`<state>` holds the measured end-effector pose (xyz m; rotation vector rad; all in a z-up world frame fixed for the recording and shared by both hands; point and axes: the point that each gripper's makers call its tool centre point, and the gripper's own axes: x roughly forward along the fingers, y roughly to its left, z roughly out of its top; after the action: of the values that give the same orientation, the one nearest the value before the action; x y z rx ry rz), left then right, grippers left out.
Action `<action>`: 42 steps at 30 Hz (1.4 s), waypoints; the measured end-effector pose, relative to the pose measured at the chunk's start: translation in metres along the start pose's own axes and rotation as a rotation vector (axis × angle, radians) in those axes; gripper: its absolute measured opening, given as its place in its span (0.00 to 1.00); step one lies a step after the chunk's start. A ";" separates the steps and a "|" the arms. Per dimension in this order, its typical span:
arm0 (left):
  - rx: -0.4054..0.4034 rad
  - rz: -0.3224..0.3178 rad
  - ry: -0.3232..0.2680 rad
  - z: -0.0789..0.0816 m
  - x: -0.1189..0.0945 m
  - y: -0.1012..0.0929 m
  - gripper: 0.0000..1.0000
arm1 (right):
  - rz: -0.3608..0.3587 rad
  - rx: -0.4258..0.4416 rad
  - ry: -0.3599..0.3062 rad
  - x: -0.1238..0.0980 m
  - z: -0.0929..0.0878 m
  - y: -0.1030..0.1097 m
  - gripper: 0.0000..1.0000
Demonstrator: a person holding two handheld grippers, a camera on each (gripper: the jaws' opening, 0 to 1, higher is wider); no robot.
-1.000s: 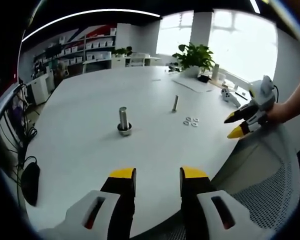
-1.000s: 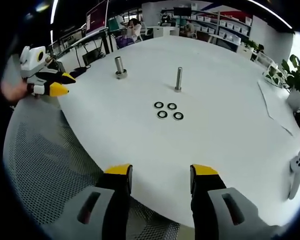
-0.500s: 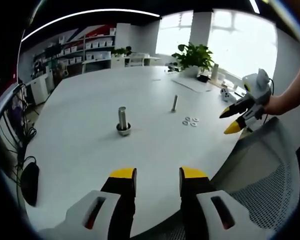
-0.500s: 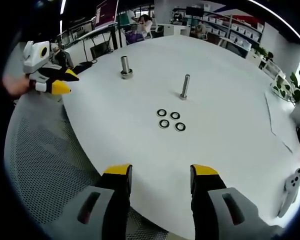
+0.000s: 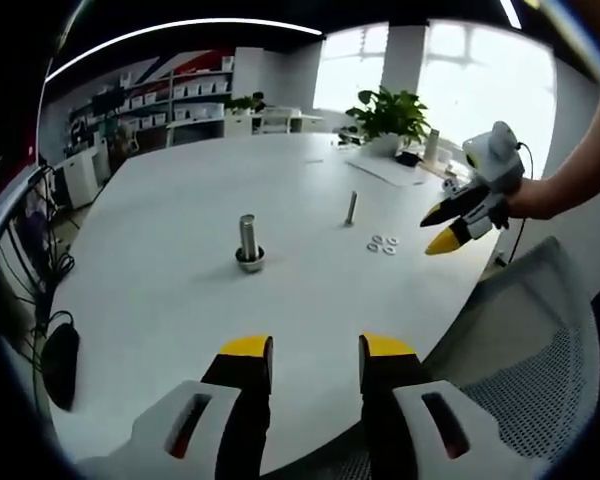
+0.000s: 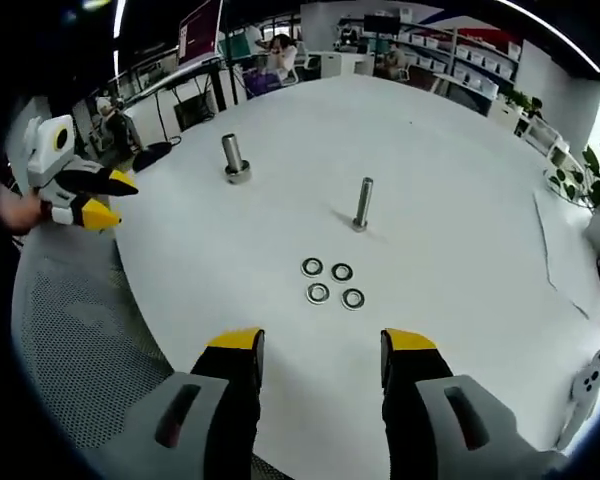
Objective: Place the washer onto the threaded stud by aligning its center hole with the stud, sliding it down to the base, and recovering from edge contact or off-axis alignment until the washer reaches the visible bottom stop.
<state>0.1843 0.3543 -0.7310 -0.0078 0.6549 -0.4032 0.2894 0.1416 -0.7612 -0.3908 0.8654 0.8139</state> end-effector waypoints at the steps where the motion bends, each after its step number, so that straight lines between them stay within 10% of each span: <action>1: -0.001 0.000 0.000 0.000 0.000 0.000 0.33 | 0.002 0.000 0.002 0.001 0.001 0.000 0.49; 33: -0.012 -0.023 0.022 -0.005 0.002 -0.004 0.32 | 0.019 0.028 0.085 0.033 0.006 -0.003 0.49; 42: 0.005 -0.018 0.028 -0.006 0.002 -0.003 0.31 | 0.052 0.001 0.115 0.040 0.003 0.007 0.34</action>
<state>0.1810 0.3518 -0.7365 -0.0035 0.6820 -0.4232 0.3006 0.1670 -0.7910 -0.4192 0.9865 0.8455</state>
